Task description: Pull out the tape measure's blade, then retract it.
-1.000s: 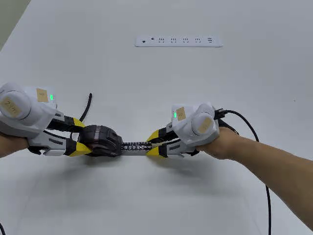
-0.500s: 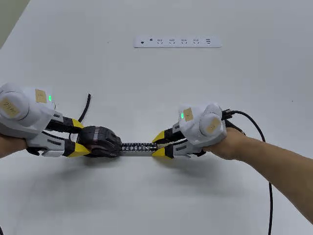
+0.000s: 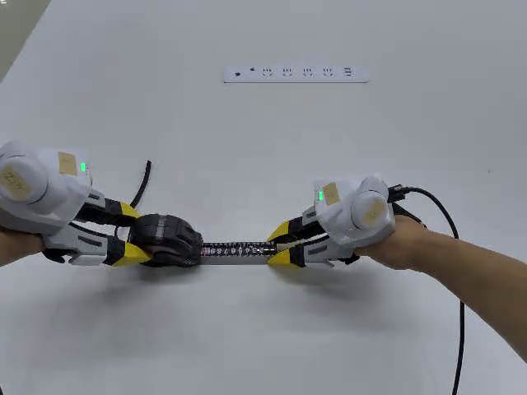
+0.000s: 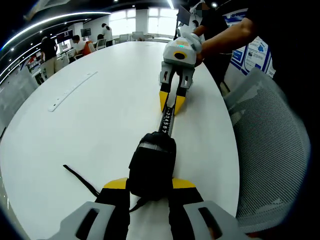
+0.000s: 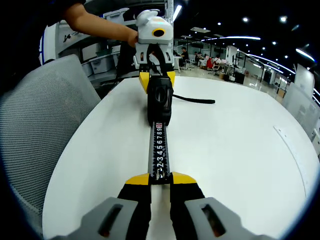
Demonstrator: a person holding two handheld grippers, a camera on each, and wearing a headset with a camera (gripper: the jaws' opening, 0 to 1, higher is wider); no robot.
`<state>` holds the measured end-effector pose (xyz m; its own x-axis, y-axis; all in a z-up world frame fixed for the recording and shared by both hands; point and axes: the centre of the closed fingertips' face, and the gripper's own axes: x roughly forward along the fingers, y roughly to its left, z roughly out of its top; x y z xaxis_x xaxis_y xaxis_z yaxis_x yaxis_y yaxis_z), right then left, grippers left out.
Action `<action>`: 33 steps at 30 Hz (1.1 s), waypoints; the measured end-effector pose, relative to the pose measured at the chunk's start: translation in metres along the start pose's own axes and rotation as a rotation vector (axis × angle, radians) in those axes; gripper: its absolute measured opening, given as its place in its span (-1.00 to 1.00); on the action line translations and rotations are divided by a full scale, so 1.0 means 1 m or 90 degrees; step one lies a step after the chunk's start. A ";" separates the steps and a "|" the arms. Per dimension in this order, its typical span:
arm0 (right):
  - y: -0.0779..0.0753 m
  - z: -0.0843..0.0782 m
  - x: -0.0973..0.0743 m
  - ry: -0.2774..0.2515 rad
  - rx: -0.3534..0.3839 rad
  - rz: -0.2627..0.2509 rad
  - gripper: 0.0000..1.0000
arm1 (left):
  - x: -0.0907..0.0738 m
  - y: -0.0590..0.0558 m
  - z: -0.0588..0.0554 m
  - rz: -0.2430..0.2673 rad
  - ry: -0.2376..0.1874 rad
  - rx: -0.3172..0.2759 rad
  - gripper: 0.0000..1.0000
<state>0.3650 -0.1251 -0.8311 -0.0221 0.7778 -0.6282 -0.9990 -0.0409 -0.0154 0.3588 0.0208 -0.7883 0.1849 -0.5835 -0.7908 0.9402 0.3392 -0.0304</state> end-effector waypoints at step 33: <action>0.000 -0.025 -0.036 0.023 0.013 -0.016 -0.78 | -0.001 -0.002 0.000 -0.004 0.004 0.001 -0.47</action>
<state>0.3670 -0.1685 -0.8278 0.0038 0.7556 -0.6550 -0.9998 -0.0089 -0.0160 0.3568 0.0211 -0.7874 0.1773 -0.5806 -0.7947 0.9418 0.3344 -0.0341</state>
